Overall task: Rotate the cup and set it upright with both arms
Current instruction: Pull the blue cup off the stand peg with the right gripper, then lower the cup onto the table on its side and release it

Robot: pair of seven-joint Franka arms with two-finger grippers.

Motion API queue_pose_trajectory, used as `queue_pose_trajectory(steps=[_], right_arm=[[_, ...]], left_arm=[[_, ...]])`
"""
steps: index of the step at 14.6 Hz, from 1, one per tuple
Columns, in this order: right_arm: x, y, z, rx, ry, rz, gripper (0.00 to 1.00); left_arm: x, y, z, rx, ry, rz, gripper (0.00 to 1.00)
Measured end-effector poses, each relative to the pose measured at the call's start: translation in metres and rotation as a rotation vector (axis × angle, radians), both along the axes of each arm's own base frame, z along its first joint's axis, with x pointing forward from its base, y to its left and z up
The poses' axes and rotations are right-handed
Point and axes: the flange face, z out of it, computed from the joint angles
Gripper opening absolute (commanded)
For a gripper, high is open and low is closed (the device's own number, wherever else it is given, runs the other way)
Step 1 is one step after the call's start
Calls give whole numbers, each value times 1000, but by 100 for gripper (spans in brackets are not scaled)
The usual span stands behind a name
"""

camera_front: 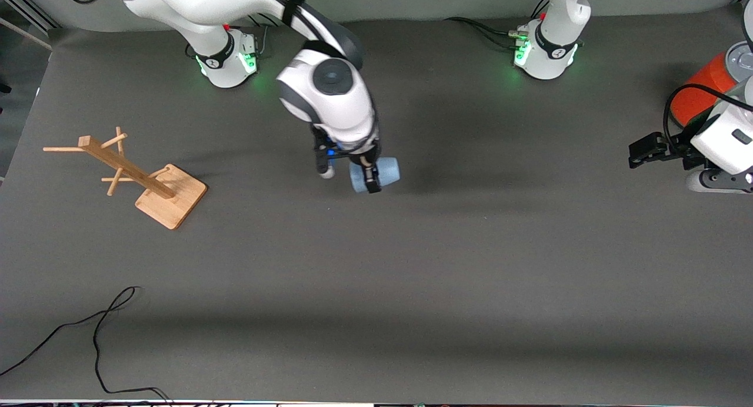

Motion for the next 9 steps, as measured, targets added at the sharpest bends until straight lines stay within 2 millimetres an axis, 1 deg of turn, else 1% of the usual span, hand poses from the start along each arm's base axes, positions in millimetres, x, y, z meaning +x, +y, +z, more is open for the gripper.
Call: queue_pose_trajectory(steps=[2, 4, 6, 7, 8, 9], right_arm=[[-14, 22, -41, -49, -13, -29, 63], [-26, 35, -82, -82, 0, -33, 63], [-41, 48, -113, -101, 27, -16, 63], [-47, 52, -124, -107, 38, -12, 66], [-51, 56, -130, -109, 44, -9, 76], [-53, 57, -135, -108, 49, -6, 100]], left_arm=[[0, 0, 0, 0, 2, 0, 100], [0, 0, 0, 0, 3, 1, 100], [0, 3, -1, 0, 3, 5, 100], [0, 6, -1, 0, 3, 10, 100], [0, 9, -1, 0, 4, 15, 100], [0, 10, -1, 0, 4, 18, 100]])
